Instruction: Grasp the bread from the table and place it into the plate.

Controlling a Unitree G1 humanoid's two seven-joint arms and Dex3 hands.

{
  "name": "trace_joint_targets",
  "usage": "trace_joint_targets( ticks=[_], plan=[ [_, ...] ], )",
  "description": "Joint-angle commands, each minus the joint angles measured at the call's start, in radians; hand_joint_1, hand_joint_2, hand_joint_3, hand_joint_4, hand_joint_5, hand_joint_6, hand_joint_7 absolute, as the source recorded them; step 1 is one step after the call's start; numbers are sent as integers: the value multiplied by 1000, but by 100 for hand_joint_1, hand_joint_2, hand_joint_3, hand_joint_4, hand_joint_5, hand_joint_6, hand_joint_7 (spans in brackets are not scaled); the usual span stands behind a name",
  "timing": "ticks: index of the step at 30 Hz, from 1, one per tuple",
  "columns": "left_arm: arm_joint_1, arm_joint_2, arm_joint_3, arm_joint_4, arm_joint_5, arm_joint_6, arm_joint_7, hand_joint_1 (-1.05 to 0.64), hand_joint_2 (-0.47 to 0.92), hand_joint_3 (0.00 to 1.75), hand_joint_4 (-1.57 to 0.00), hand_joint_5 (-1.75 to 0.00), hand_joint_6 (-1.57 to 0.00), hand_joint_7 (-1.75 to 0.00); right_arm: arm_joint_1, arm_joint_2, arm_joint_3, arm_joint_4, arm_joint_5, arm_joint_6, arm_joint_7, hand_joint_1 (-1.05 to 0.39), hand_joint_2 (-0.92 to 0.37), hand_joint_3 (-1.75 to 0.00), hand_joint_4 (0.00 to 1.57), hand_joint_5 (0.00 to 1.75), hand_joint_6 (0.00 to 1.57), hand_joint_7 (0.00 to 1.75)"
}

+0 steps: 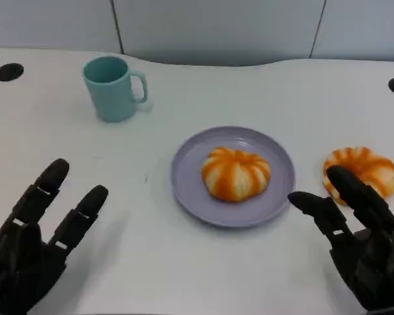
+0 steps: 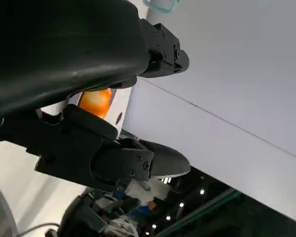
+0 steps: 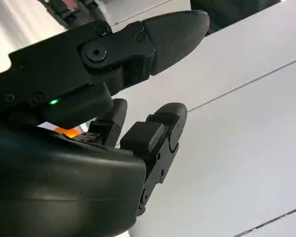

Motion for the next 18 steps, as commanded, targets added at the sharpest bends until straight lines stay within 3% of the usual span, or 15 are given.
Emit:
trace_joint_targets(
  ticks=[1, 18],
  plan=[
    [37, -18, 23, -39, -5, 65, -21, -64, 92, 57, -22, -1, -14, -1, 5, 5, 4, 6, -3, 9, -7, -58, -92, -8, 45, 82, 79, 1],
    [-6, -108, 62, 11, 73, 51, 2, -53, 92, 44, -32, -4, -24, -3, 32, -1, 20, -10, -16, 10, -10, -62, -92, -7, 47, 78, 80, 1]
  ],
)
